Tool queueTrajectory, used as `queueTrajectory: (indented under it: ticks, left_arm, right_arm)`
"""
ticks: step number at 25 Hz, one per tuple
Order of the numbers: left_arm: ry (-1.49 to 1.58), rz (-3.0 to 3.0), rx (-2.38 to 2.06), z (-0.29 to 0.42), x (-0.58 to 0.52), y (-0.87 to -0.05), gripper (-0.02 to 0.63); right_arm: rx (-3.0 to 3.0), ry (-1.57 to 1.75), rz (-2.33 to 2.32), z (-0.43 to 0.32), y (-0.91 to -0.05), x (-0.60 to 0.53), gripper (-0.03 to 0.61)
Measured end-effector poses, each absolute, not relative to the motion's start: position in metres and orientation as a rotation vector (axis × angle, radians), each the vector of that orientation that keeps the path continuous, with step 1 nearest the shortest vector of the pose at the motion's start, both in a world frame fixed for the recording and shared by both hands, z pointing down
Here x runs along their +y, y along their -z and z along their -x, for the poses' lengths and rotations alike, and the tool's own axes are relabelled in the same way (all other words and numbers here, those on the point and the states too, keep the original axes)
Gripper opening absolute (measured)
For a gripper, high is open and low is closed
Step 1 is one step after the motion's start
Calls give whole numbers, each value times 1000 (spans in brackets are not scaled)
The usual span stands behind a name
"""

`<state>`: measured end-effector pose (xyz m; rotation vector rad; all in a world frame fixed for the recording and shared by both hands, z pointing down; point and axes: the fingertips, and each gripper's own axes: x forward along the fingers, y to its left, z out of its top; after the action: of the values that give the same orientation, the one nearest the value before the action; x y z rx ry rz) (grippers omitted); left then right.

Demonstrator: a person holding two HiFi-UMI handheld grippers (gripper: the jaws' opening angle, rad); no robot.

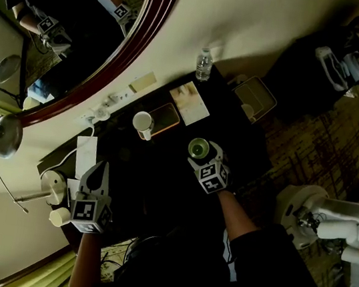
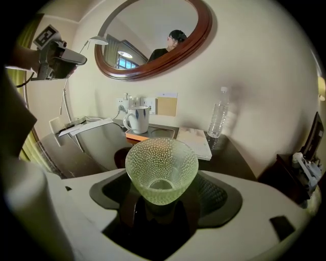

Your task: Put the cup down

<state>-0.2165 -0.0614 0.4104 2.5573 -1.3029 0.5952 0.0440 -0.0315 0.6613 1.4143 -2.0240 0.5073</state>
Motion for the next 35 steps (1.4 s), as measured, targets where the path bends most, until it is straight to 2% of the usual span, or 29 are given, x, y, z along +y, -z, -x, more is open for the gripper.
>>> queueTrajectory:
  ticks: [9, 13, 15, 18, 20, 22, 35]
  left_arm:
    - [-519, -2570, -1288, 208, -60, -410, 5]
    - [-485, -2569, -1286, 202, -55, -401, 5]
    - [-496, -2595, -1274, 199, -52, -395, 5]
    - [-506, -2628, -1286, 197, -51, -381, 5]
    - [-499, -2639, -1294, 197, -50, -376, 5]
    - [-488, -2641, -1297, 199, -50, -375, 5]
    - [-452, -2609, -1332, 199, -41, -373, 5]
  right_arm:
    - [-2037, -527, -1368, -43, -632, -7, 432]
    - [-2065, -540, -1367, -44, -605, 6, 390]
    - [-2047, -537, -1379, -49, -588, 13, 345]
    - [-2027, -539, -1431, -58, -571, 19, 160]
    - [-2042, -569, -1488, -68, -565, 21, 62]
    - [-2068, -629, -1548, -78, -560, 22, 15]
    - [-2157, -657, -1589, -95, -513, 30, 15]
